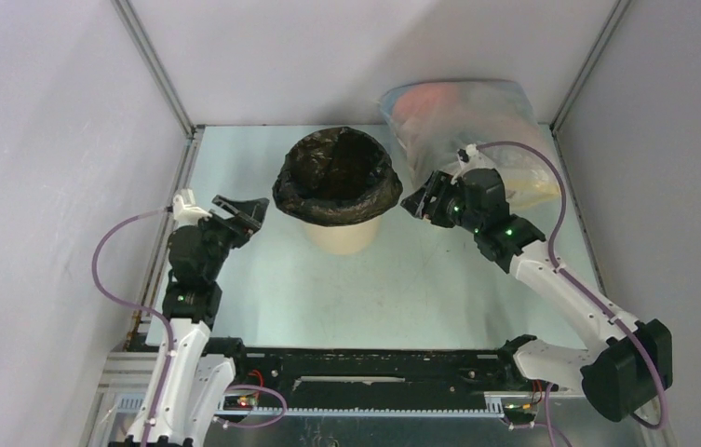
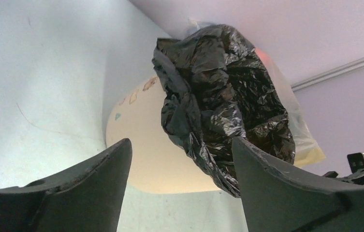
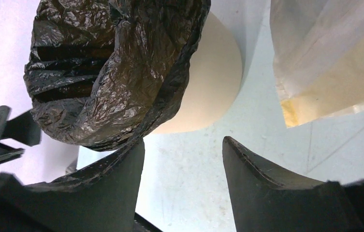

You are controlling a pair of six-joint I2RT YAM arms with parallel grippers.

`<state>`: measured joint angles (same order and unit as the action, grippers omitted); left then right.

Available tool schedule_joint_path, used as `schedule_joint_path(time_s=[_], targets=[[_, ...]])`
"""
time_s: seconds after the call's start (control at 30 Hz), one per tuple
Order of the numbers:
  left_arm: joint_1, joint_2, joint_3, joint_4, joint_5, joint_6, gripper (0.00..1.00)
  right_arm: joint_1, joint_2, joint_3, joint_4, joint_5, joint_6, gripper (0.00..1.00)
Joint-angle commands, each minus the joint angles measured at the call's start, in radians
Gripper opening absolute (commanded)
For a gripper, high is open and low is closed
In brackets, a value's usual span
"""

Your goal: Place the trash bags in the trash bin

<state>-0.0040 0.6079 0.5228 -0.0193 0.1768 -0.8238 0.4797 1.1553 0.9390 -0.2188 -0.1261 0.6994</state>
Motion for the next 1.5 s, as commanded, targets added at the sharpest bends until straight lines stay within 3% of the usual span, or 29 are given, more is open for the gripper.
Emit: schedule_joint_path(time_s=[0.0, 0.17, 0.8, 1.2, 1.47], targets=[[0.001, 0.078, -0.012, 0.074, 0.081, -0.092, 0.8, 0.029, 0.008, -0.011, 0.125, 0.041, 0.156, 0.63], [0.001, 0.144, -0.013, 0.13, 0.133, -0.107, 0.74, 0.069, 0.041, -0.011, 0.171, 0.074, 0.205, 0.62], [0.001, 0.3, -0.015, 0.271, 0.171, -0.141, 0.67, 0.057, 0.168, -0.011, 0.205, 0.037, 0.197, 0.55], [0.001, 0.404, -0.083, 0.381, 0.199, -0.122, 0.45, 0.052, 0.284, -0.011, 0.258, -0.023, 0.179, 0.52], [0.001, 0.476, -0.133, 0.438, 0.218, -0.083, 0.44, 0.044, 0.36, -0.011, 0.266, -0.032, 0.165, 0.51]])
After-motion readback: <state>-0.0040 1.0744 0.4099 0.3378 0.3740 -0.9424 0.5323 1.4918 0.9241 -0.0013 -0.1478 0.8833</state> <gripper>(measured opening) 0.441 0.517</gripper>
